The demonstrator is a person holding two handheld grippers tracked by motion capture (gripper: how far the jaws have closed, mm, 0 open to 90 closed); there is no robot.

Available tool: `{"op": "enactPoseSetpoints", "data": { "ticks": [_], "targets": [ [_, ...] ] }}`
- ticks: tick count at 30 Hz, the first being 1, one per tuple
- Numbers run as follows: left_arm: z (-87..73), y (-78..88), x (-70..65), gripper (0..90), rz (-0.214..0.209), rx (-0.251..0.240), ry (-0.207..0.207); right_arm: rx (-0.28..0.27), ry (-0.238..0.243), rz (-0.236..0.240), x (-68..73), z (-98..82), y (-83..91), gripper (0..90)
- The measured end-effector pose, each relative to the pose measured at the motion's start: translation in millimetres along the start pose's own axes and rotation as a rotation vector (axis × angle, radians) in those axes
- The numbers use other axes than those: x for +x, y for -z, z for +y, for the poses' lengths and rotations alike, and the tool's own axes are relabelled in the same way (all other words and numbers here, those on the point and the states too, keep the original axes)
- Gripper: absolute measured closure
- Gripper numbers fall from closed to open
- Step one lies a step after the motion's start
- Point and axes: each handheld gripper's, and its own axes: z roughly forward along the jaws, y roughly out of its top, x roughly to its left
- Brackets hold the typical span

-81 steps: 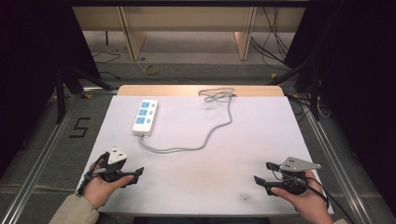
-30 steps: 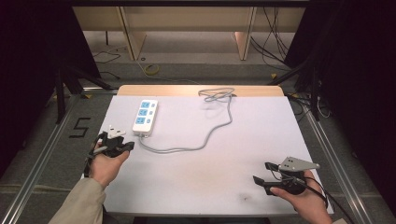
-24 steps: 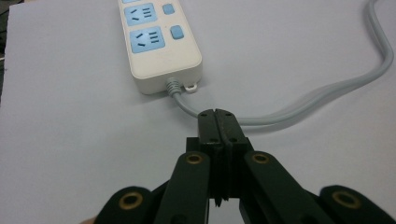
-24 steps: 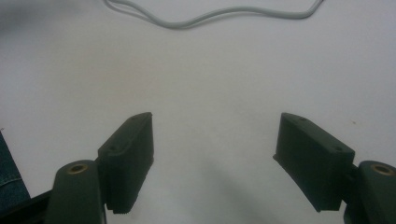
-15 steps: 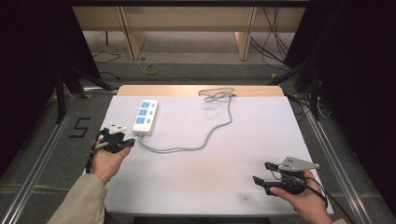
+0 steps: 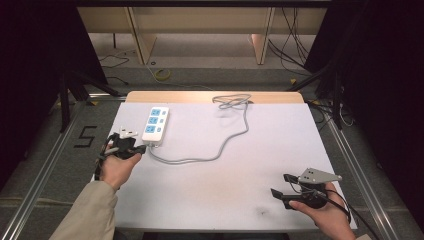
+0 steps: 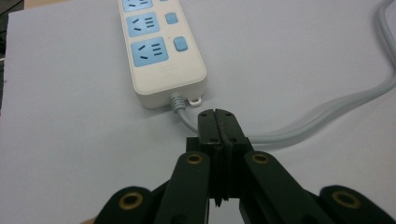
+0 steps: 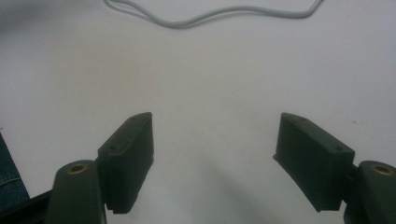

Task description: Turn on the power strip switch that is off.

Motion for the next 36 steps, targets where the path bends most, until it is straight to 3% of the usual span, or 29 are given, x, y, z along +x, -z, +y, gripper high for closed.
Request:
{"op": "enactPoseSetpoints", "data": {
  "ticks": [11, 36],
  "targets": [
    [7.7, -9.1, 4.8, 90.0, 0.005, 0.010, 0.012, 0.004, 0.000, 0.003, -0.2, -0.1, -0.4, 28.2],
    [21.7, -24.1, 7.0, 90.0, 0.003, 0.030, -0.003, 0.007, 0.002, 0.005, 0.1, -0.5, -1.1, 28.2]
  ]
}}
